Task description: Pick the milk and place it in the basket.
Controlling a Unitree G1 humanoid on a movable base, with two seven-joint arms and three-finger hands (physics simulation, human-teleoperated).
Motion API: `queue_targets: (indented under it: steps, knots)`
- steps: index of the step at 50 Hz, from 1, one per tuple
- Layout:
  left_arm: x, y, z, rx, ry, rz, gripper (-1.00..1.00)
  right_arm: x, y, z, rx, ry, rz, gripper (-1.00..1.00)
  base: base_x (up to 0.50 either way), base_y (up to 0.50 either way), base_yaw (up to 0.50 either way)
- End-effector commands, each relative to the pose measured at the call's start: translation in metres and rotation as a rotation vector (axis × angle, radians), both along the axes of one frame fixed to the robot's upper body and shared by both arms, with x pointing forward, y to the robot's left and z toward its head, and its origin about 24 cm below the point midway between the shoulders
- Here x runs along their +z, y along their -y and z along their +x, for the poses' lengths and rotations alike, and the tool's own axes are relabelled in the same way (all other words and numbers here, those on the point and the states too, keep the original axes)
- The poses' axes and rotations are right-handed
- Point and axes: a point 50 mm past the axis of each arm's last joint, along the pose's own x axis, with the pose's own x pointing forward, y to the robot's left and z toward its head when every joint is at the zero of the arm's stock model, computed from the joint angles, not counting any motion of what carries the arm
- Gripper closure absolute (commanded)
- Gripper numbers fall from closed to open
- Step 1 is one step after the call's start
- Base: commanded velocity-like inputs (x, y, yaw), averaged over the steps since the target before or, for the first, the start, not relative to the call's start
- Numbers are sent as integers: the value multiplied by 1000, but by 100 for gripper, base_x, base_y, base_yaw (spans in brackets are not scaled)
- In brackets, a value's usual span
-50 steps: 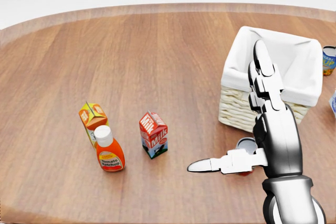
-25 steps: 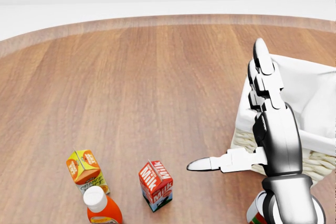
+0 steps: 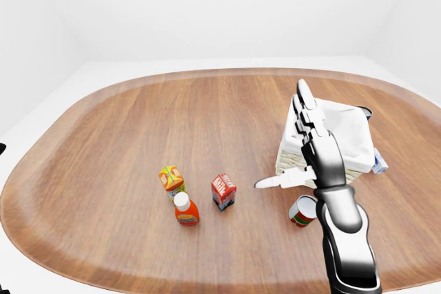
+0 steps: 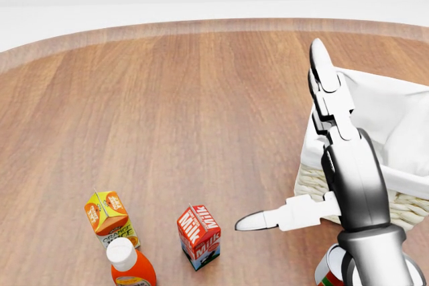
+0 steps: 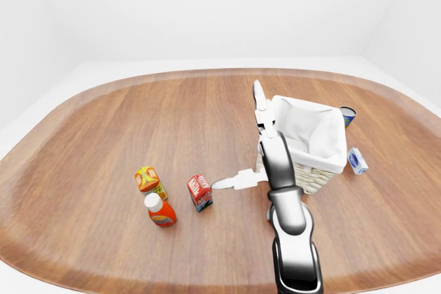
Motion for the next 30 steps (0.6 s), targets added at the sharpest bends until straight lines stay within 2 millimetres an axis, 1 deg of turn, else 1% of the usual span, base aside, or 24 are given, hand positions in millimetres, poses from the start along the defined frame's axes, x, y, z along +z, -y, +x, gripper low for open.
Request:
queue_targets:
  steps: [1, 13, 15, 18, 24, 30]
  knots:
    - [0, 0, 0, 0, 0, 1, -100, 8, -5, -2, 18, 31, -83, -100, 0, 0, 0]
    - [0, 0, 0, 0, 0, 1, -100, 12, -14, -2, 59, 43, -168, -100, 0, 0, 0]
    - [0, 0, 0, 0, 0, 1, -100, 9, -14, 0, 59, 26, -177, -100, 0, 0, 0]
    - [0, 0, 0, 0, 0, 1, -100, 12, -16, -1, 67, 38, -197, -100, 0, 0, 0]
    - [0, 0, 0, 0, 1, 1, -100, 6, -18, 2, 72, 10, -208, -100, 0, 0, 0]
    - [0, 0, 0, 1, 0, 1, -100, 3, -27, 5, 93, -6, -256, -100, 0, 0, 0]
